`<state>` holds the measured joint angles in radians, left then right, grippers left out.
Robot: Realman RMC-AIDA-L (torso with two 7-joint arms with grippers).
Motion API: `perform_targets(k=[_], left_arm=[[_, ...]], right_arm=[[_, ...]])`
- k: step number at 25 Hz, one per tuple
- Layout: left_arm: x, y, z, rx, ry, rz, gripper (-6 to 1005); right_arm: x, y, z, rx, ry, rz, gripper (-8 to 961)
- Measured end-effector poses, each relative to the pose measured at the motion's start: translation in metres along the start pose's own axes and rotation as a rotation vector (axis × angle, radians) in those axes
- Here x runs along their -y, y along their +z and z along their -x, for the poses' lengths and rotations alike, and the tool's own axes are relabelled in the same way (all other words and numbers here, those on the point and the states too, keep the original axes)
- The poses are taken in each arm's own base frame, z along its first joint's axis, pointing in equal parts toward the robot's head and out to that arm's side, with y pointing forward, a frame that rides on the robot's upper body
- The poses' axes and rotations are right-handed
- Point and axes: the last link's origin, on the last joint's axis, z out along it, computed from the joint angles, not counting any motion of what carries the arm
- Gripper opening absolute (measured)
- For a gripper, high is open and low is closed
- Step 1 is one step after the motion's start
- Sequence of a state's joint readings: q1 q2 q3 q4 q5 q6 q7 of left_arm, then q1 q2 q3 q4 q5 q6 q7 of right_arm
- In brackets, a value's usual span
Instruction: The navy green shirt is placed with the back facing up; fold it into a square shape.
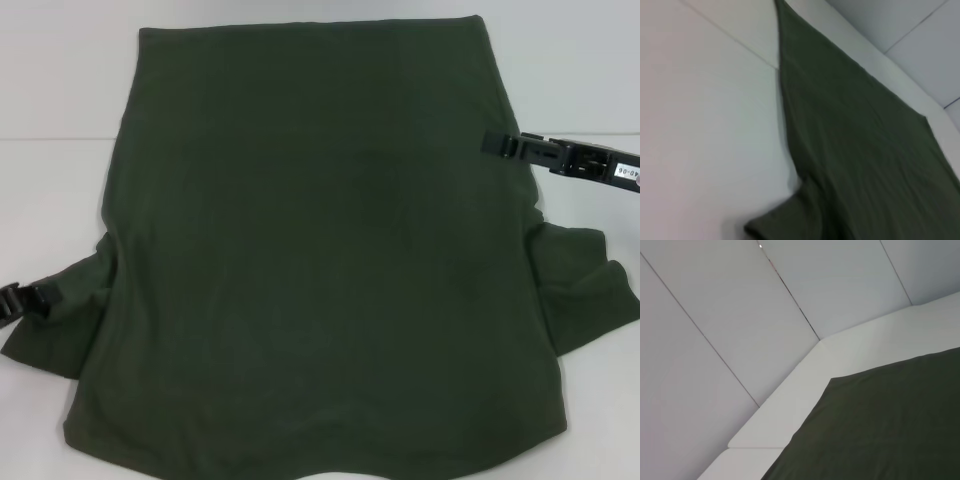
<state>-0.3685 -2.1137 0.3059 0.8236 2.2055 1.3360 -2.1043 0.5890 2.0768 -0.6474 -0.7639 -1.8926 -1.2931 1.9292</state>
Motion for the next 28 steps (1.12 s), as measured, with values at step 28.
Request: perform_targets(k=[28], left_arm=[[0.006,-0.017,-0.071,0.102,0.061,-0.402,-1]], right_arm=[[0.002,-0.002,0.001,0.007,0.001,-0.006,919]])
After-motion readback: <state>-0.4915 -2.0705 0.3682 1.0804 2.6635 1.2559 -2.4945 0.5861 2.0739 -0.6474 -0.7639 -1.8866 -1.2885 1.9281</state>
